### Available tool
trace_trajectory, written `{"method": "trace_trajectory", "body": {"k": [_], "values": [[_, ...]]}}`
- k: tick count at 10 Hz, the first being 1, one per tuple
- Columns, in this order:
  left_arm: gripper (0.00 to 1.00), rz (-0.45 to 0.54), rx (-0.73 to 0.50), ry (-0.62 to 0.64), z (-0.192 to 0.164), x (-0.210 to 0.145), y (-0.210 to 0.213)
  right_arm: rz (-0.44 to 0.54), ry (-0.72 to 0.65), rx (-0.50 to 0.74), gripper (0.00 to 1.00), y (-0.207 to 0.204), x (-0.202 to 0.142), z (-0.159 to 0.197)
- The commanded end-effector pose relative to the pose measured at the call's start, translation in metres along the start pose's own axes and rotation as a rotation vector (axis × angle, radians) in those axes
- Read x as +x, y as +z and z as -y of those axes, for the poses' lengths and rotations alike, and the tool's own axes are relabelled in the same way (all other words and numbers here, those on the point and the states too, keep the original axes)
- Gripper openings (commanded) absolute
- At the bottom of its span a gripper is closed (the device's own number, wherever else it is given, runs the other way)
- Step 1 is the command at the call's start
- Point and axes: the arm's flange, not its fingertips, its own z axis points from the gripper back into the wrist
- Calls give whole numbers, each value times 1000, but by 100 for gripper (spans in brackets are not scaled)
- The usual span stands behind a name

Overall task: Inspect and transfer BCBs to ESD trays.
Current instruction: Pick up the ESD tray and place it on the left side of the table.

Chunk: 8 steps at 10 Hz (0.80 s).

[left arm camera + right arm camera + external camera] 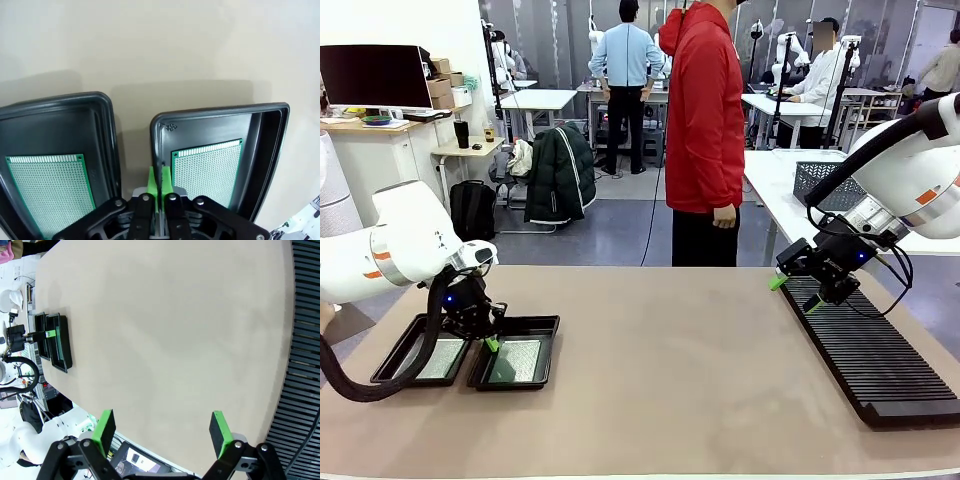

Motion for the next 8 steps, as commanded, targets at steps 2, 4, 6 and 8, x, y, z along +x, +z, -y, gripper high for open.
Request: {"method": "trace_trajectory", "body": {"k": [2, 4, 6, 8], "values": [[0, 0, 0, 1, -1, -2, 0, 2, -17, -20, 100, 1, -1, -2], [0, 0, 0, 1, -1, -2, 0, 2, -17, -20, 100, 1, -1, -2], [3, 0, 0, 0, 0, 0, 0, 2, -17, -20, 100, 1, -1, -2], [22, -14, 21, 3, 8, 0, 10, 2, -17, -20, 100, 1, -1, -2]]}}
